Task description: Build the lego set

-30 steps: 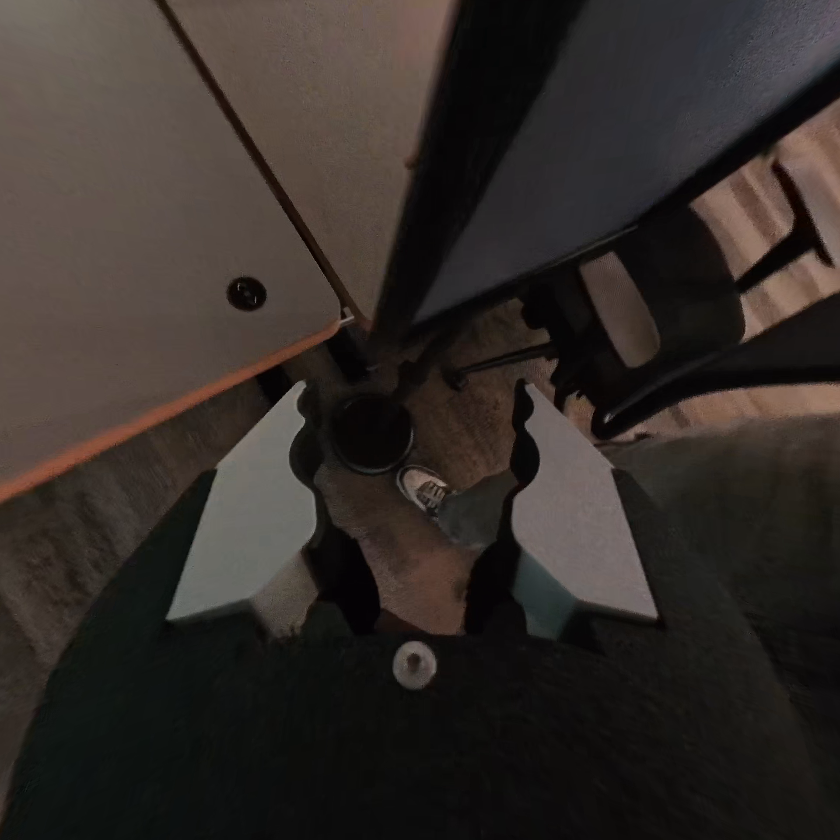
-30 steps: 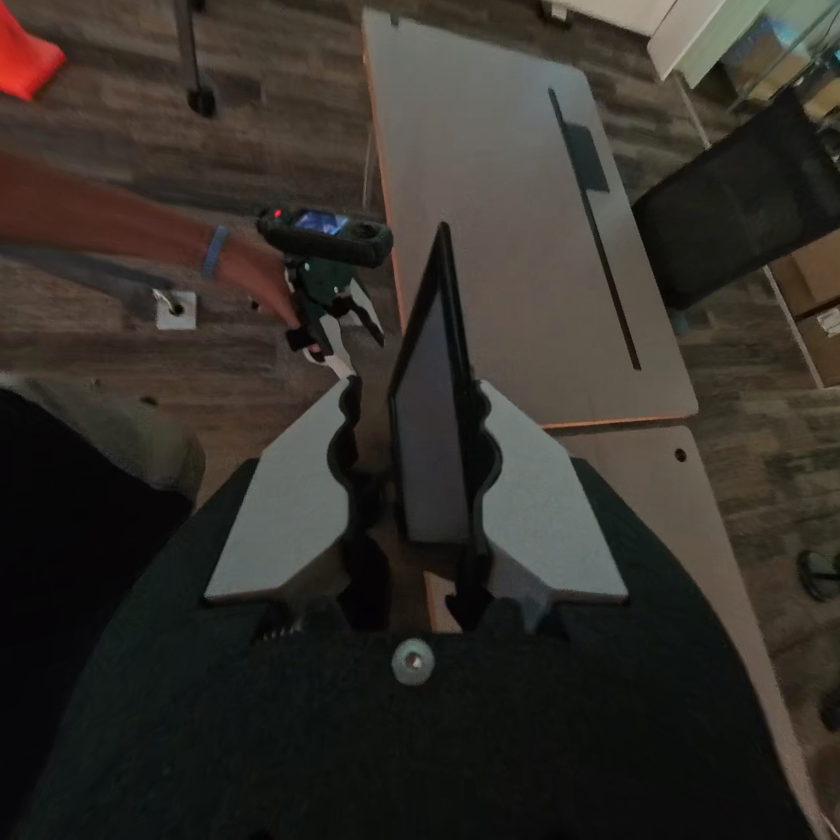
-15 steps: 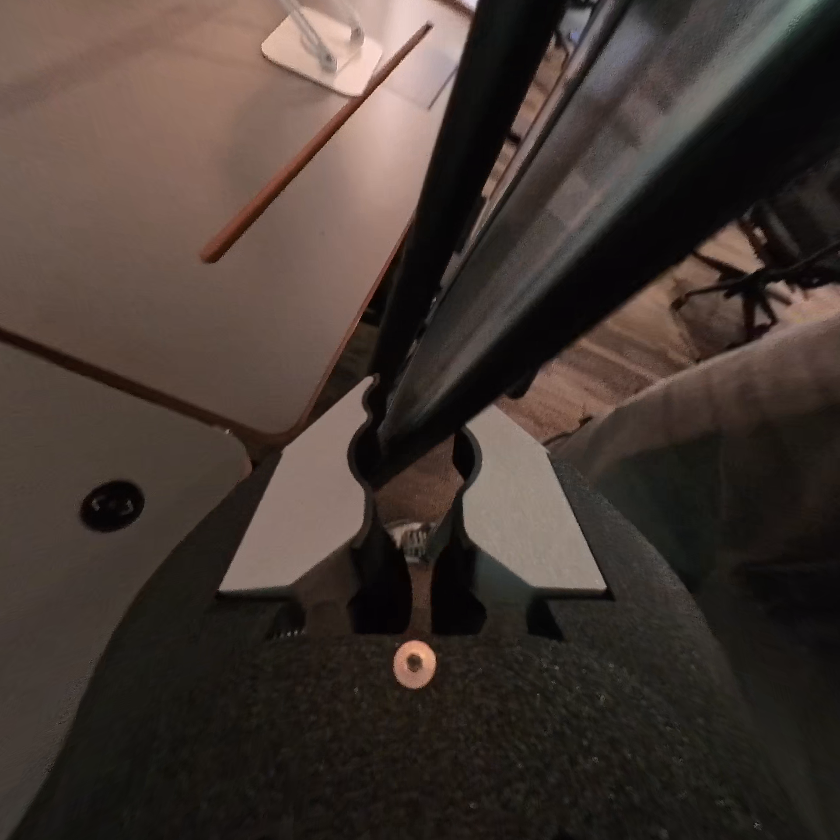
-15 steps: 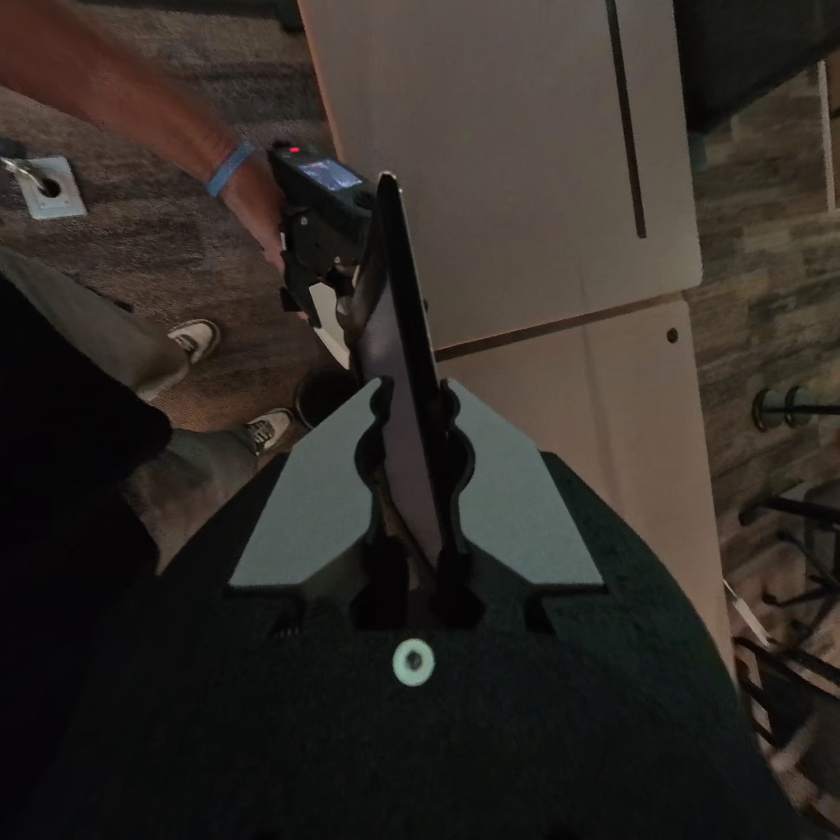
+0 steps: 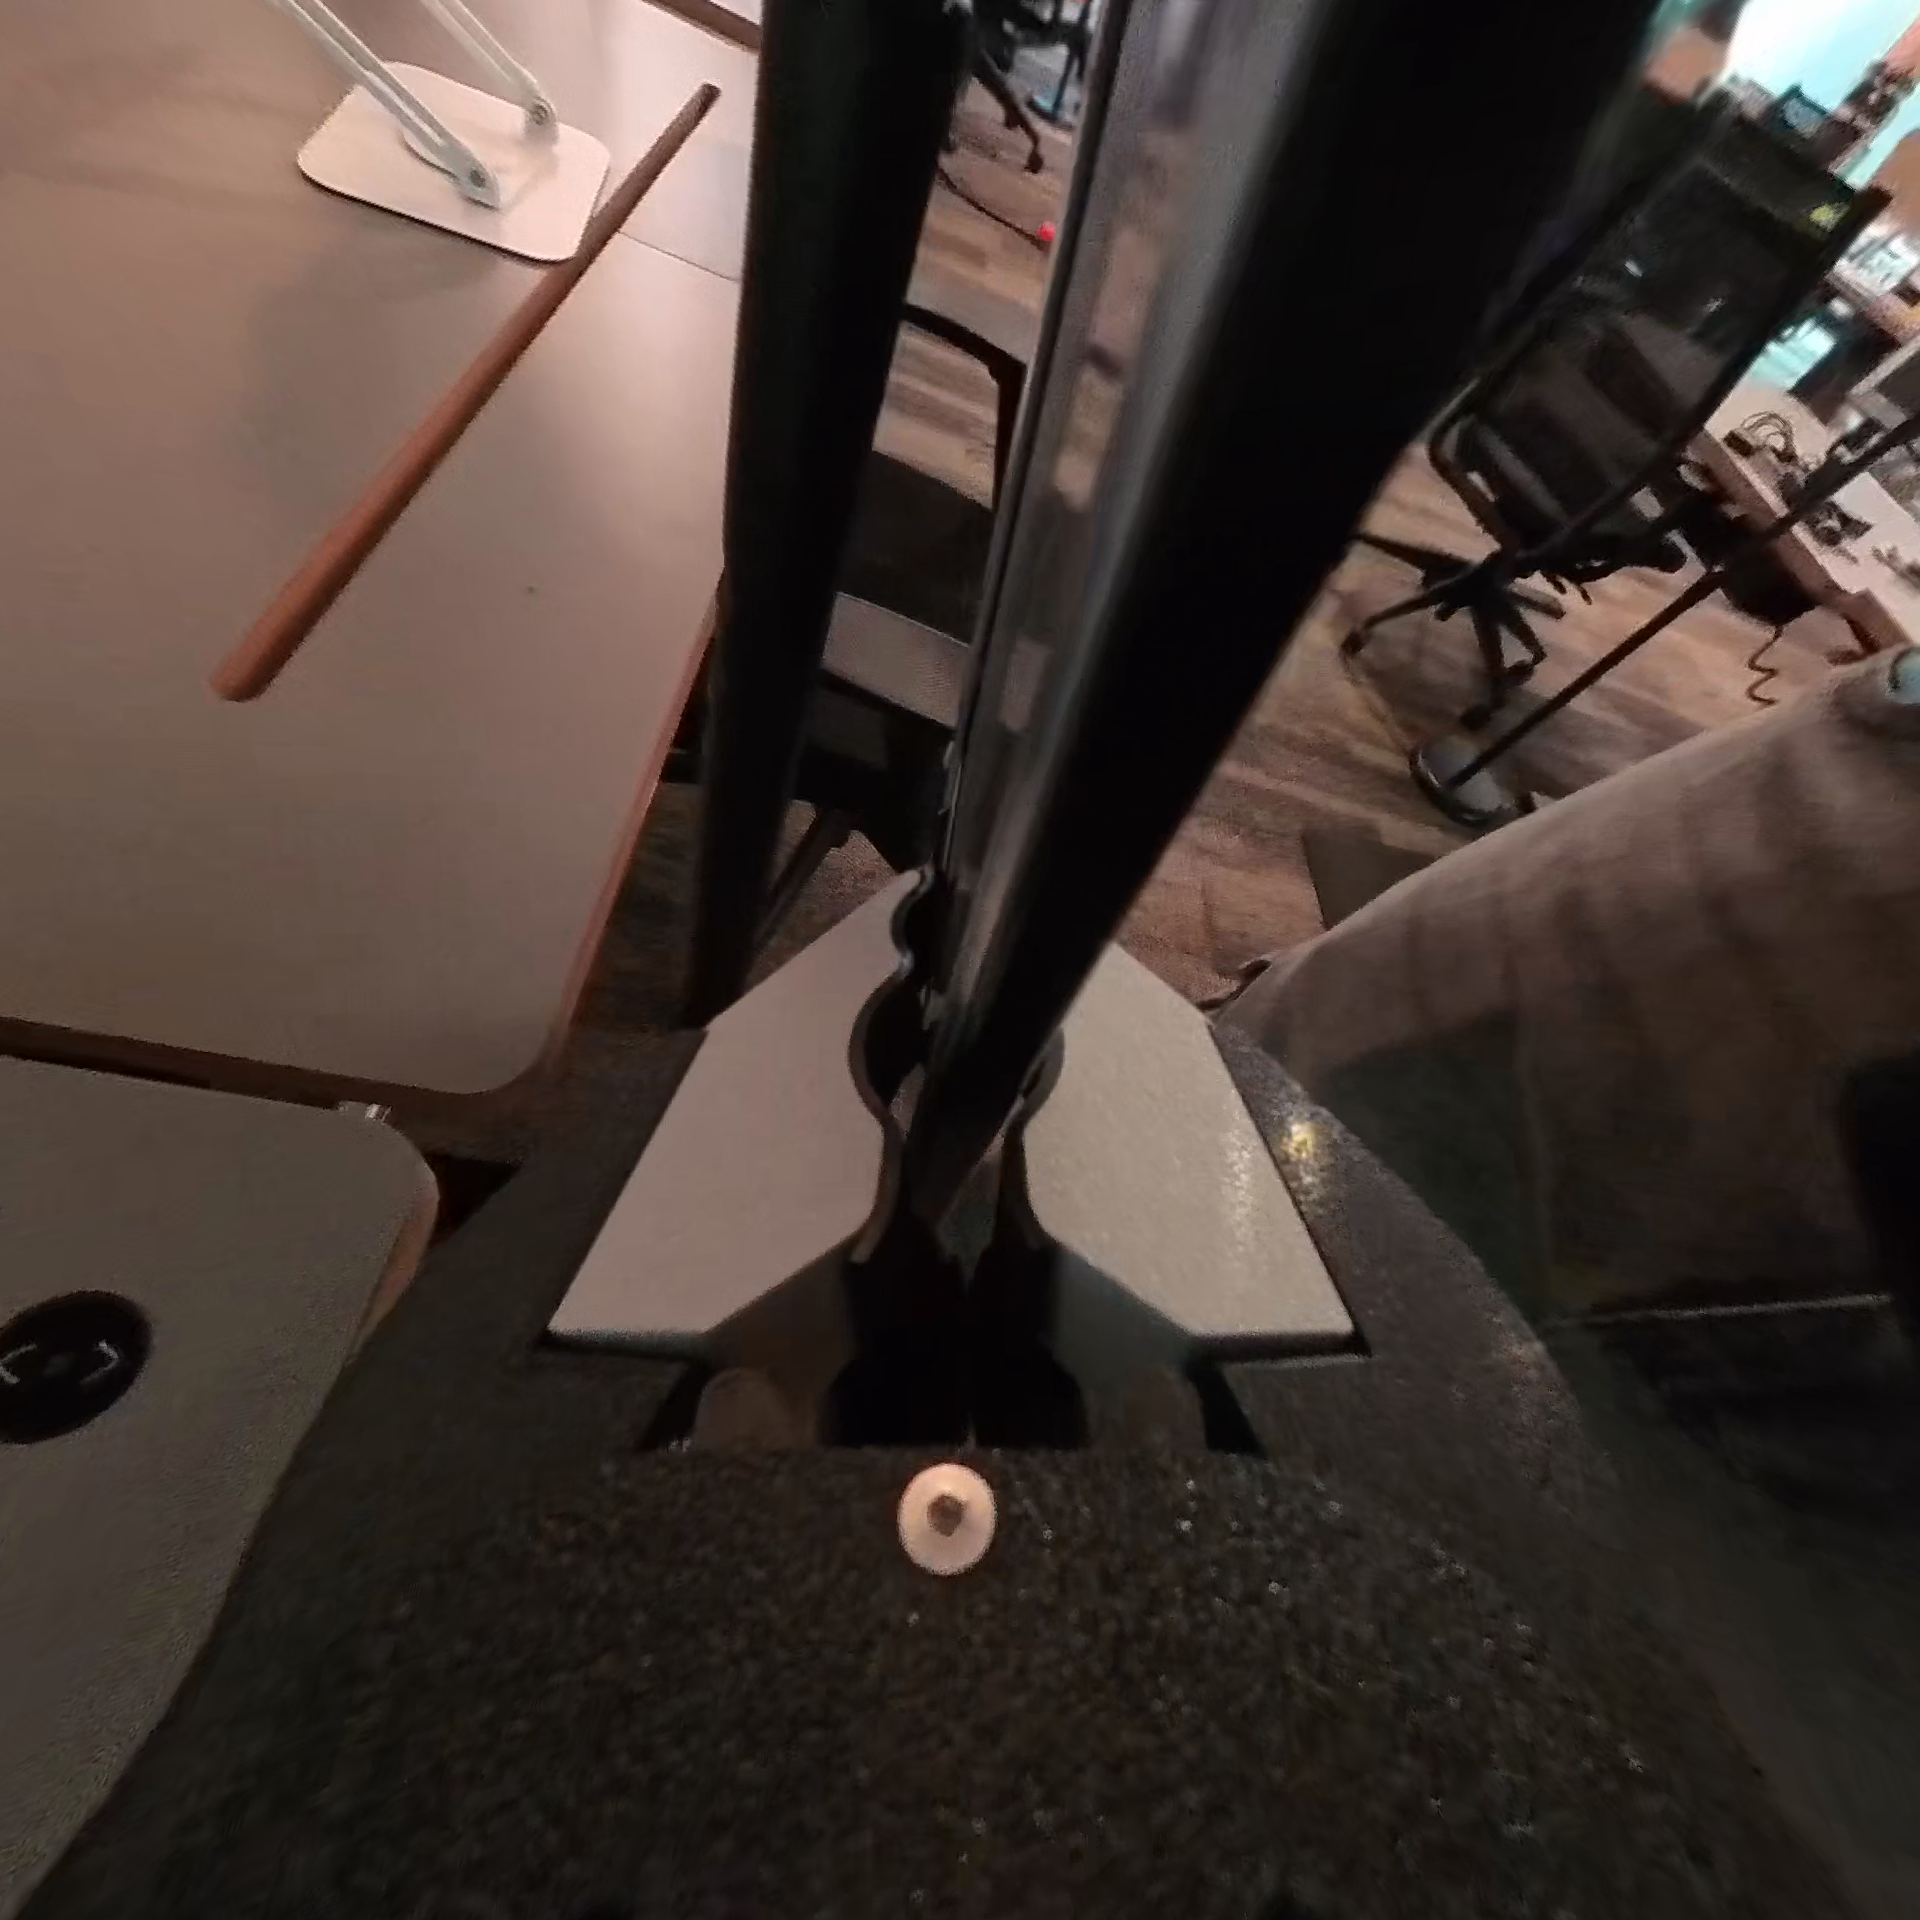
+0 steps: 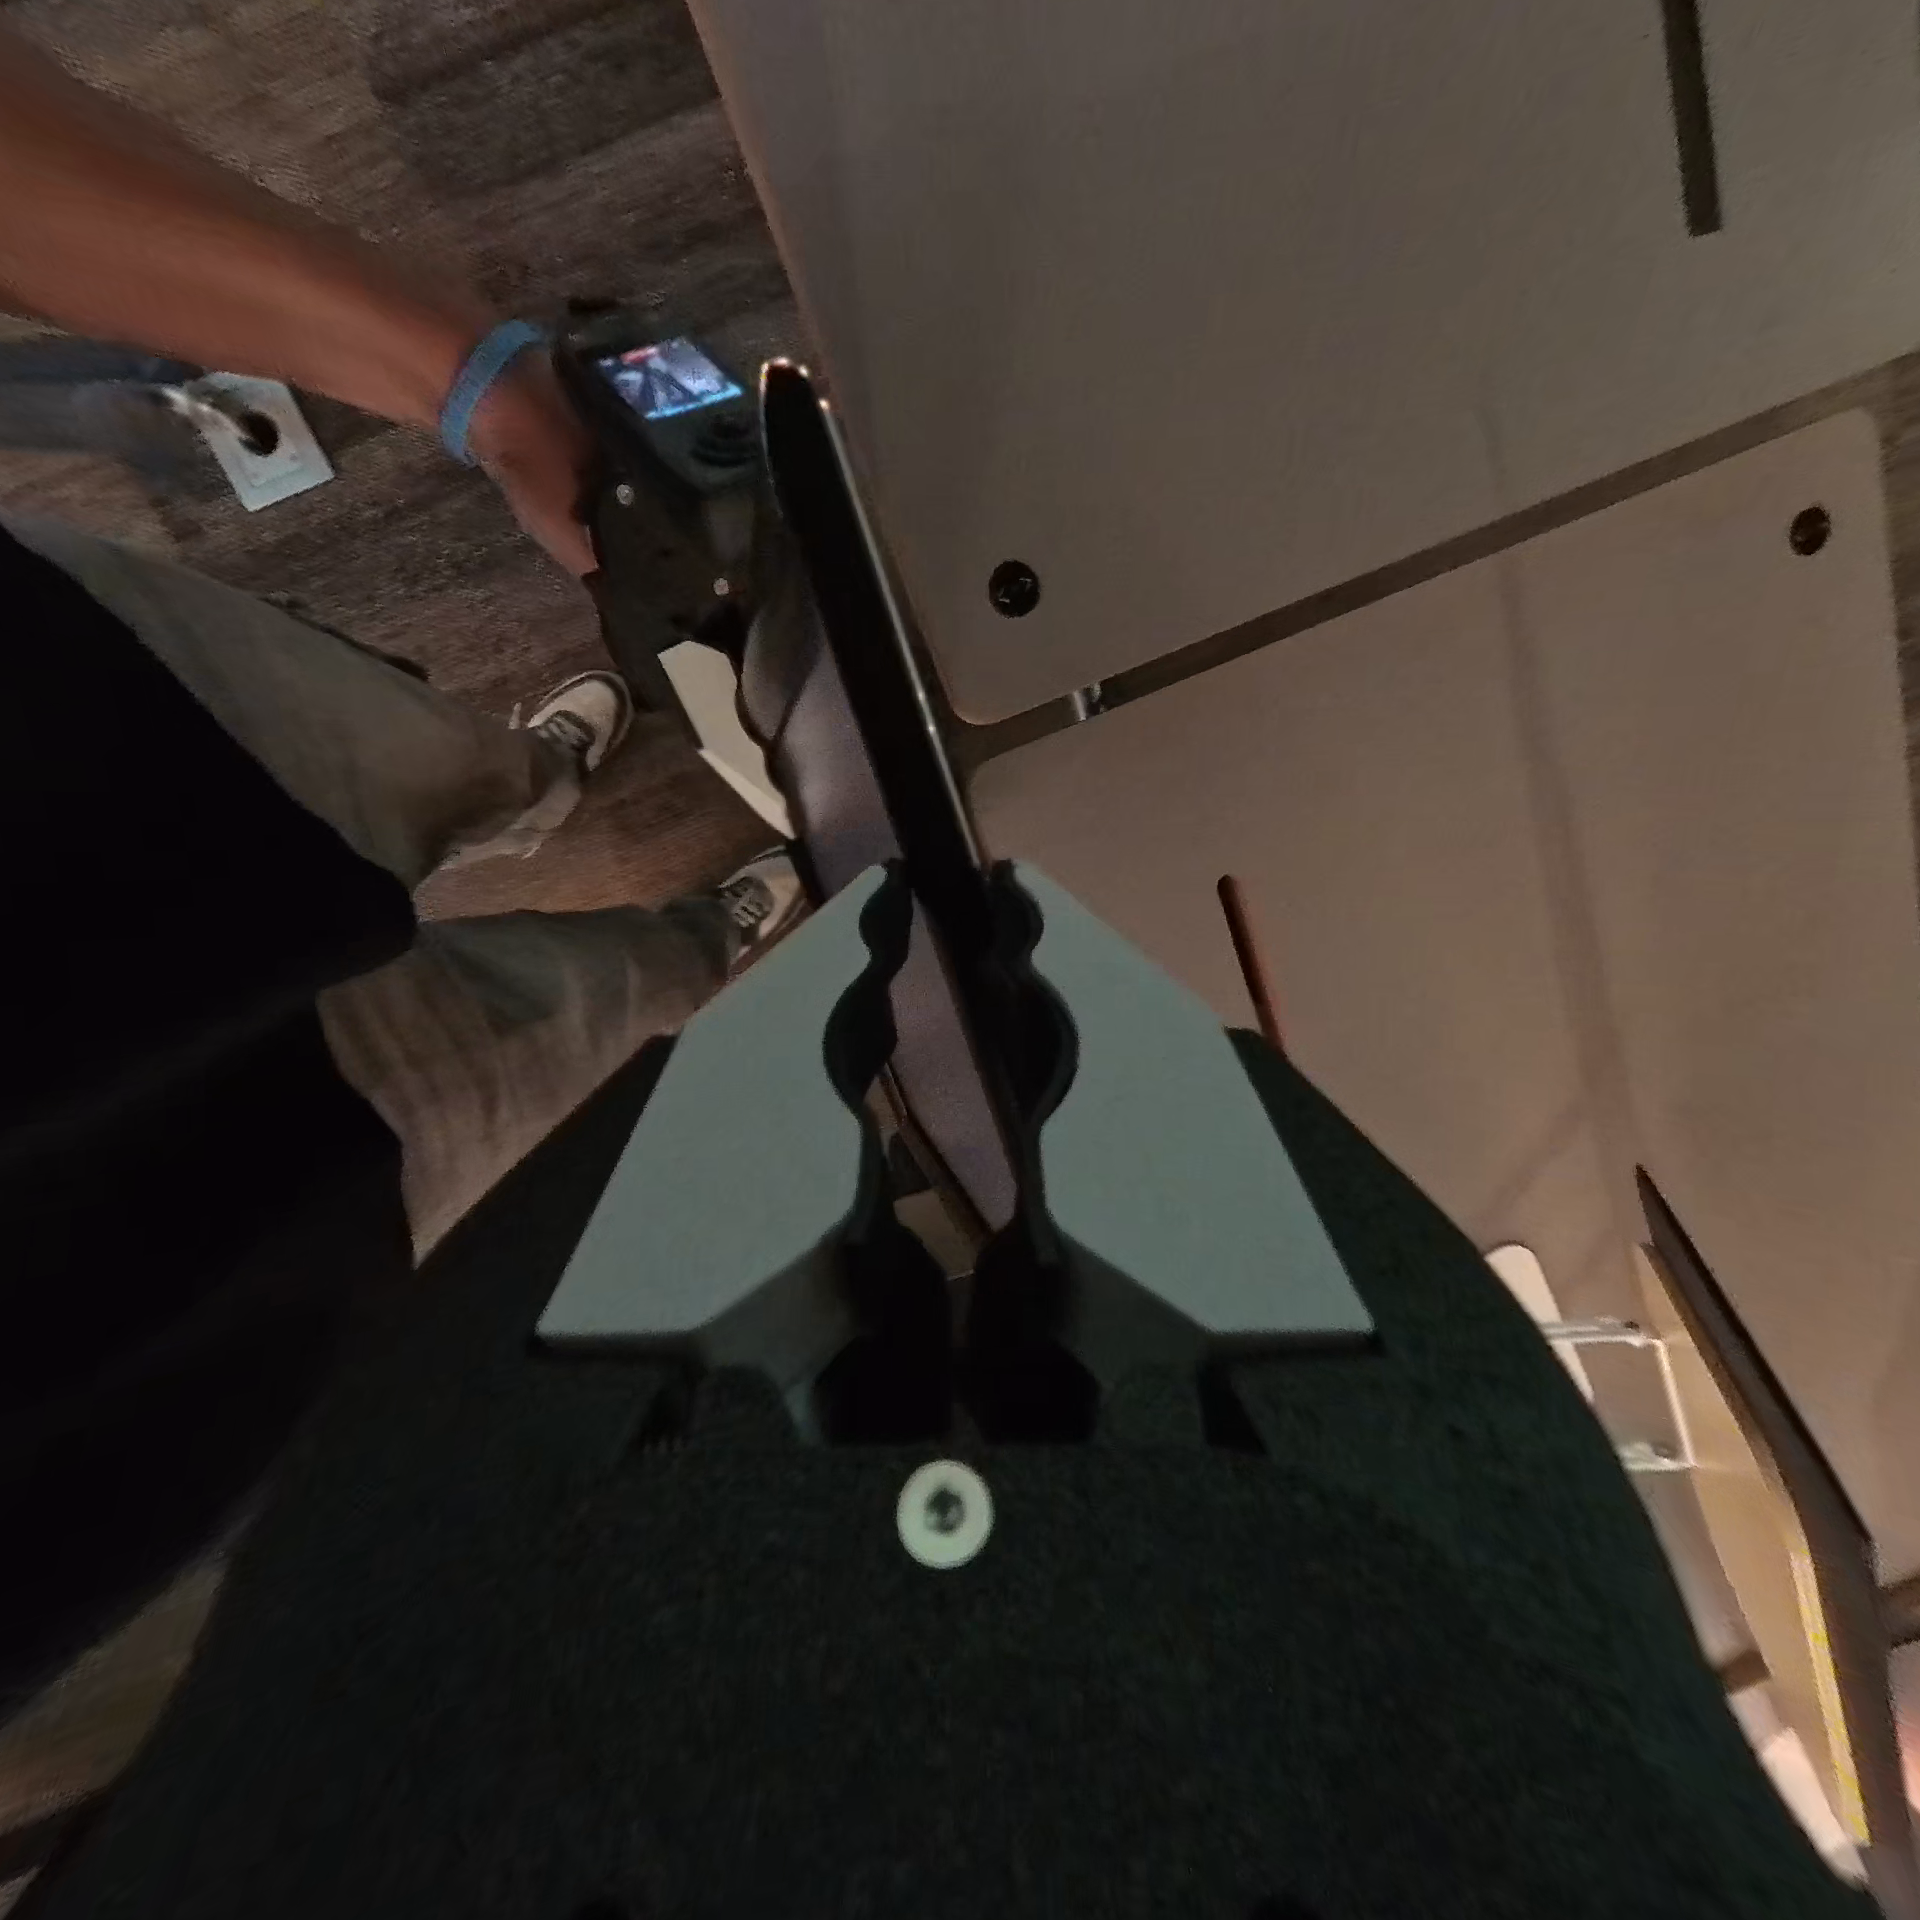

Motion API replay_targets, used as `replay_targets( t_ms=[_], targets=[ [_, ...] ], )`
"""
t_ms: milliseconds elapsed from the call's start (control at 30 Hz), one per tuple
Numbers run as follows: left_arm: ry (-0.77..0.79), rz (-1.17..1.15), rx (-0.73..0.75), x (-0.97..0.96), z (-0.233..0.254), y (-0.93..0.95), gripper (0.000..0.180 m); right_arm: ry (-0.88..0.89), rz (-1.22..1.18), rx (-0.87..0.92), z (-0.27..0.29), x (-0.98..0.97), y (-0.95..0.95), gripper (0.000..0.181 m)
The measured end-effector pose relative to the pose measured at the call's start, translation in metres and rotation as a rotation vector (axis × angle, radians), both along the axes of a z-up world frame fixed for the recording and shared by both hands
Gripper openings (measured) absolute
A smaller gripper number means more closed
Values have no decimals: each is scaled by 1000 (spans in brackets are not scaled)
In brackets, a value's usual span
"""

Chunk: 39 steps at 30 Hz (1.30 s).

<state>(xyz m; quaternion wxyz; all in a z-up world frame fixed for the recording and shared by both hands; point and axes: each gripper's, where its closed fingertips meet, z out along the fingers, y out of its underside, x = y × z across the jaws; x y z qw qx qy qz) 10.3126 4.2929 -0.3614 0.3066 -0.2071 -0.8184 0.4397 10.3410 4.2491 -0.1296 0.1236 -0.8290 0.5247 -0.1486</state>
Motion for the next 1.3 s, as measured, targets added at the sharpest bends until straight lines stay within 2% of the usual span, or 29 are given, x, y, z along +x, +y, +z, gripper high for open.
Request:
replay_targets(
  t_ms=[333,467,500,600,700,867,933,1000,1100,1233,1300],
  targets=[
    [25,32,14,4,2,0,2,21,21,39,1,9,-5,16],
    [34,41,43,3,5,-1,12,-180,-51,40,25,8,-7,38],
    [40,56,37,6,8,0,25,-247,-95,54,35,1,-9,49],
    [31,156,28,24,21,6,44,-437,-275,109,58,-40,-26,69],
    [37,237,36,41,37,25,55,-607,-467,168,50,-96,-43,70],
    [78,391,47,58,63,74,49,-714,-664,400,-27,-161,-30,71],
    [97,412,67,54,72,87,48,-763,-694,483,-39,-171,-35,71],
    [101,429,89,49,82,94,48,-776,-667,488,-41,-183,-55,71],
    [73,488,100,44,97,95,47,-679,-527,452,-42,-194,-102,69],
    [12,654,97,37,108,78,46,-545,-236,416,-50,-183,-179,71],
    [-44,765,114,29,106,71,45,-495,-55,461,-69,-165,-206,71]
  ],
)
